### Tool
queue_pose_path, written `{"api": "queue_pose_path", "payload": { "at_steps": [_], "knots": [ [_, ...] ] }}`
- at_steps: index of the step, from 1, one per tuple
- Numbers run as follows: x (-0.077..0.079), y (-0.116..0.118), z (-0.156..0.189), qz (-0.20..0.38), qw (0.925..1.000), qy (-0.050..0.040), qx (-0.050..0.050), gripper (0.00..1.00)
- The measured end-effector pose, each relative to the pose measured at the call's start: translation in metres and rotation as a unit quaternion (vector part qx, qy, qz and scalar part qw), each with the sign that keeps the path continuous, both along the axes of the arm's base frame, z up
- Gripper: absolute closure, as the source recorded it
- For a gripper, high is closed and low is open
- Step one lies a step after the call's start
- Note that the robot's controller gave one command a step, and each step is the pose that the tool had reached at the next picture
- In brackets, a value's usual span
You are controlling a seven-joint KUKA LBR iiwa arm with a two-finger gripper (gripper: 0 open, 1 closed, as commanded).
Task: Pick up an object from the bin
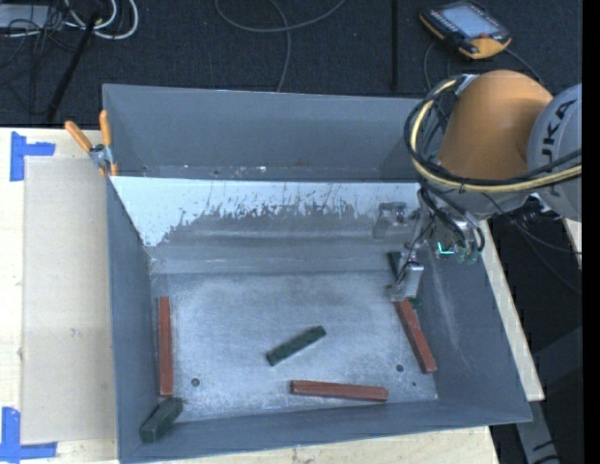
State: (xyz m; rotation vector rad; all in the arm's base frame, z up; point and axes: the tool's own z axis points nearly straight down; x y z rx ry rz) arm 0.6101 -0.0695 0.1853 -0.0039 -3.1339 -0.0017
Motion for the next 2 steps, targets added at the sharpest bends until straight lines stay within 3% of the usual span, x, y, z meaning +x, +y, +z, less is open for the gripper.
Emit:
{"api": "queue_pose_path", "payload": {
  "at_steps": [1,2],
  "knots": [
    [0.002,0.000,0.005,0.001,1.0000,-0.0038,0.000,0.00],
    [-0.020,0.061,-0.046,0.062,0.9981,-0.0043,0.000,0.00]
  ]
}}
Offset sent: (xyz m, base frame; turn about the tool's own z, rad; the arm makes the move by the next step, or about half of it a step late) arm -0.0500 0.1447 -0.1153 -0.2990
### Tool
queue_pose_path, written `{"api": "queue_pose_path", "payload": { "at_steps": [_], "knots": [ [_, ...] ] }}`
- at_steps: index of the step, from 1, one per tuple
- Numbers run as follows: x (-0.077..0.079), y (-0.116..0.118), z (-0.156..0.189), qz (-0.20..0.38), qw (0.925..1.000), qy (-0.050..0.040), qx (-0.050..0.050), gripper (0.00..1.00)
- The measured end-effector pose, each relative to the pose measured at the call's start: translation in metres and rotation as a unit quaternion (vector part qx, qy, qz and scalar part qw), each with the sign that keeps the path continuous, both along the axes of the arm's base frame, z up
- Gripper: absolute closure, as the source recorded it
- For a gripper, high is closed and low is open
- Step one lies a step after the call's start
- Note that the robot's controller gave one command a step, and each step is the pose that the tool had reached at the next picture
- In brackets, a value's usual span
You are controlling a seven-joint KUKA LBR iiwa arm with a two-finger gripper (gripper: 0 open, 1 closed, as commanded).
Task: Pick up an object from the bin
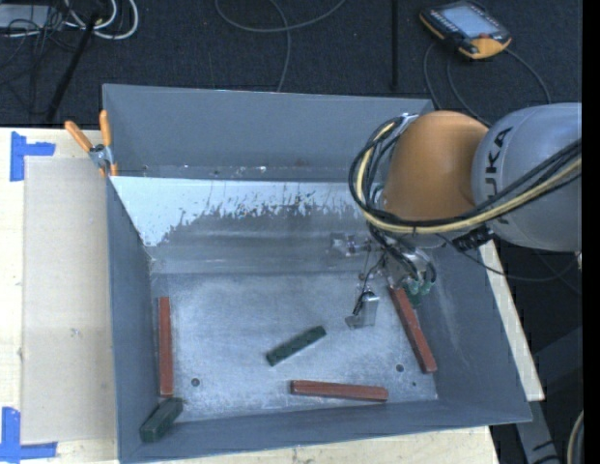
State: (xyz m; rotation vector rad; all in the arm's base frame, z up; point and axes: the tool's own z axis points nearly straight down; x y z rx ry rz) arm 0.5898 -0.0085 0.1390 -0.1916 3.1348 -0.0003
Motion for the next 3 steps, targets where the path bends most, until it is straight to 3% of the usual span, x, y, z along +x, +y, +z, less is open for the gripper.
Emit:
{"api": "queue_pose_path", "payload": {
  "at_steps": [1,2,3],
  "knots": [
    [-0.022,0.021,-0.018,0.051,0.9987,0.0027,0.001,0.00],
    [-0.039,0.053,-0.014,0.142,0.9899,0.0016,0.000,0.00],
    [-0.042,0.071,-0.062,0.205,0.9788,-0.0003,0.000,0.00]
  ]
}}
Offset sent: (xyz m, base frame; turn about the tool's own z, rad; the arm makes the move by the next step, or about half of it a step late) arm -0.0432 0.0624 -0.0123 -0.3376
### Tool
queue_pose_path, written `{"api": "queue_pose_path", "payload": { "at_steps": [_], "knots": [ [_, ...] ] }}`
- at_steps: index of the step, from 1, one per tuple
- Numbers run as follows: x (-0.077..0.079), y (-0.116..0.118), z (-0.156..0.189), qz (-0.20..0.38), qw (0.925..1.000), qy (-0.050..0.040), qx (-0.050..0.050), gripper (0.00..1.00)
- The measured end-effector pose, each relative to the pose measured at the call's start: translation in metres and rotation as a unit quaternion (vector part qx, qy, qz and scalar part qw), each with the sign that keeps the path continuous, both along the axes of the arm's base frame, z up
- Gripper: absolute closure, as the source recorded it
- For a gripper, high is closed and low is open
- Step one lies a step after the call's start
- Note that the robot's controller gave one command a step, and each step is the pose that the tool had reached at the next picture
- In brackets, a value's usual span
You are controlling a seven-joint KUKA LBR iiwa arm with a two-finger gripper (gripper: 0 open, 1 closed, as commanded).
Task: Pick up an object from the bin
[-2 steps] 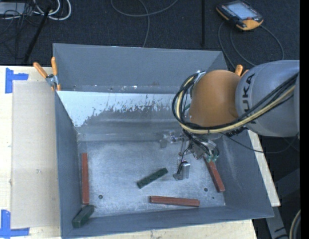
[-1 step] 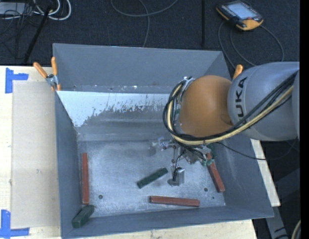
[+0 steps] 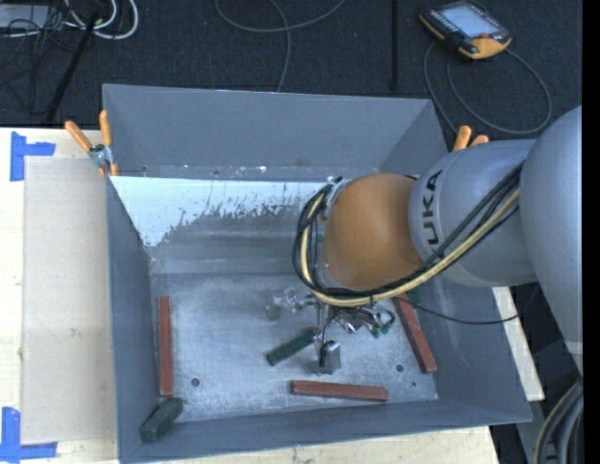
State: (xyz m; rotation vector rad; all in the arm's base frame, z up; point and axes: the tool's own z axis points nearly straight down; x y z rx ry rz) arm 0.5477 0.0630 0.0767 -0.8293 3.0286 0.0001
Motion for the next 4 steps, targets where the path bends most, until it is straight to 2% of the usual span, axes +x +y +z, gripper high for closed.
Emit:
{"api": "queue_pose_path", "payload": {
  "at_steps": [1,3,4],
  "knots": [
    [0.0091,0.0090,-0.0062,0.036,0.9994,0.0002,0.000,1.00],
    [0.0087,0.0089,-0.0055,0.035,0.9994,0.0003,0.000,1.00],
    [0.0068,0.0090,0.0028,0.035,0.9994,0.0041,0.000,1.00]
  ]
}}
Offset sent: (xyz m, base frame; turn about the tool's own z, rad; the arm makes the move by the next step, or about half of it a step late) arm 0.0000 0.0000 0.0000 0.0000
